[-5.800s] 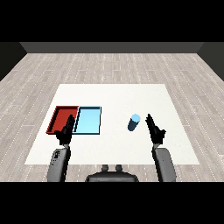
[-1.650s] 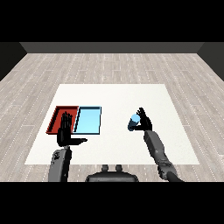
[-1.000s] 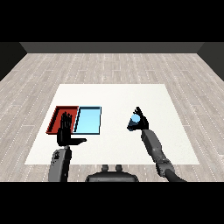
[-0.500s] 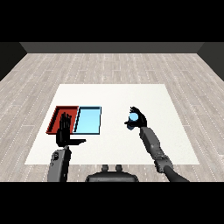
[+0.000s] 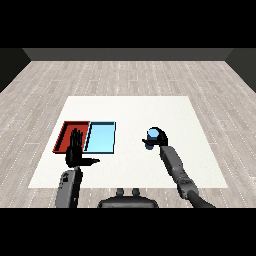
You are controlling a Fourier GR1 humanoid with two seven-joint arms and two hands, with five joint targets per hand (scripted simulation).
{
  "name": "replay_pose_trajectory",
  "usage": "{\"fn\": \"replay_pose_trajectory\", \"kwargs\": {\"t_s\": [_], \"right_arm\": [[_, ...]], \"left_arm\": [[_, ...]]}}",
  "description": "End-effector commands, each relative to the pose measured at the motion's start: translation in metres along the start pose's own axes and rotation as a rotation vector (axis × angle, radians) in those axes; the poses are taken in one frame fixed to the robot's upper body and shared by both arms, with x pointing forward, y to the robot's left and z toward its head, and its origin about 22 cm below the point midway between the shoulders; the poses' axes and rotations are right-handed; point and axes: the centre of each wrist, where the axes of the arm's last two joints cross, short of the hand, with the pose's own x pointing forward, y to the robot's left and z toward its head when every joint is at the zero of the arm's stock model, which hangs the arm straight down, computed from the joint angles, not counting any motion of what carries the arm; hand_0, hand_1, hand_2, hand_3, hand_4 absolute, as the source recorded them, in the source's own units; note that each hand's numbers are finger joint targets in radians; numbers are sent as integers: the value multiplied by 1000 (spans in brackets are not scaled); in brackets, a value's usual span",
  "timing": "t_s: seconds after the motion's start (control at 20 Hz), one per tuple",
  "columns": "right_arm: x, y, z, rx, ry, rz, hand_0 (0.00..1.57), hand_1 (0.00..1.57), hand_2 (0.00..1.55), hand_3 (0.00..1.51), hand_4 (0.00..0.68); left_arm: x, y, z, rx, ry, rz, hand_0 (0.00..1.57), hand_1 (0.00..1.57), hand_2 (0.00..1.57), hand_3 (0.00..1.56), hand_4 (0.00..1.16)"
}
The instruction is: Pick the blue can and put it in the blue box
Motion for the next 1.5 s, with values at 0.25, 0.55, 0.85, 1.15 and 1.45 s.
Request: {"fn": "replay_pose_trajectory", "kwargs": {"t_s": [0.25,0.55,0.85,1.15,1.45], "right_arm": [[28,6,-13,32,-94,35,1491,1491,1451,1408,652],[66,26,-26,53,-190,42,1502,1502,1457,1405,648],[95,28,-30,113,-308,33,1440,1440,1444,1421,665],[87,61,-3,130,-327,19,1431,1431,1437,1412,654],[86,96,21,133,-327,11,1424,1424,1425,1403,652]], "left_arm": [[7,-13,-12,-45,28,-30,0,0,0,0,0],[-15,-50,7,-89,97,-7,0,0,0,0,0],[-26,-57,-9,-143,165,45,0,0,0,0,0],[-33,-73,2,-168,178,47,0,0,0,0,0],[-40,-106,-37,-213,189,55,0,0,0,0,0]]}}
